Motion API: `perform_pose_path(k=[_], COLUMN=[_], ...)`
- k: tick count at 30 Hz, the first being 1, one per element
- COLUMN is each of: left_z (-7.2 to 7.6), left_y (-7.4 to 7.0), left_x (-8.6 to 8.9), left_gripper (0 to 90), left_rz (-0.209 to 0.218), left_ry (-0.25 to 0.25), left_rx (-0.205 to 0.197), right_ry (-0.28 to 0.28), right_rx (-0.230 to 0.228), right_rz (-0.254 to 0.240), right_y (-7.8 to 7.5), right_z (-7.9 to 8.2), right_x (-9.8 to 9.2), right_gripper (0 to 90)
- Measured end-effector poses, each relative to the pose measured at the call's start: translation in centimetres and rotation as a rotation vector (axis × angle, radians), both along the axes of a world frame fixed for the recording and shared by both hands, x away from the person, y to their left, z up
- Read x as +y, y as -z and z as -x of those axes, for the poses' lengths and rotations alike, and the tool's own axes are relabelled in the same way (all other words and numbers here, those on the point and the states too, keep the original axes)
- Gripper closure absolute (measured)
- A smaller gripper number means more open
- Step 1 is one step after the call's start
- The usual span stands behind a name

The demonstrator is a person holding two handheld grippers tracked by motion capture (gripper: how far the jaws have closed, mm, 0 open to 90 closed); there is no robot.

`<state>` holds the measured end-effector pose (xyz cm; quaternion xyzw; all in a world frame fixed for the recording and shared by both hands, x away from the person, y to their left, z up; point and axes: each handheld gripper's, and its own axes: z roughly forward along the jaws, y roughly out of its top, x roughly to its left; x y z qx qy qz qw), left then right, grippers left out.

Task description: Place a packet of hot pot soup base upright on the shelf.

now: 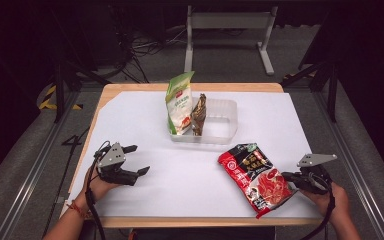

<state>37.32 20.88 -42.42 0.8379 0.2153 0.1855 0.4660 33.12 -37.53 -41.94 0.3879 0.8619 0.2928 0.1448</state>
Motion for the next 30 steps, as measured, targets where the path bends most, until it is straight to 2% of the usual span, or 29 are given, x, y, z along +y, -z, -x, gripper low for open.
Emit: perform_pose_path(k=[4,9,13,17,23,30], left_z=[-0.1,-0.2,-0.2,-0.3,-0.4,-0.5], left_y=[0.1,0.2,0.2,0.2,0.3,0.3], left_x=[0.1,0.1,0.0,0.0,0.1,0.0], left_gripper=[16.2,16.1,15.9,15.9,15.9,15.6], left_rz=[0.017,0.013,0.009,0.011,0.019,0.015], left_ry=[-0.002,-0.001,-0.002,-0.001,-0.005,-0.011], left_rx=[0.013,0.022,0.027,0.030,0.044,0.048], right_ry=[-0.013,-0.065,-0.133,-0.174,-0.211,-0.270], right_rx=[0.040,0.069,0.083,0.093,0.085,0.097], right_rz=[0.027,0.011,0.026,0.038,0.073,0.086], right_y=[0.0,0.1,0.1,0.0,0.0,0.0], right_z=[0.3,0.5,0.8,1.0,1.3,1.7], right_x=[-0.4,-0.4,0.9,2.2,3.9,5.8], right_gripper=[90.0,90.0,90.0,90.0,89.9,87.8])
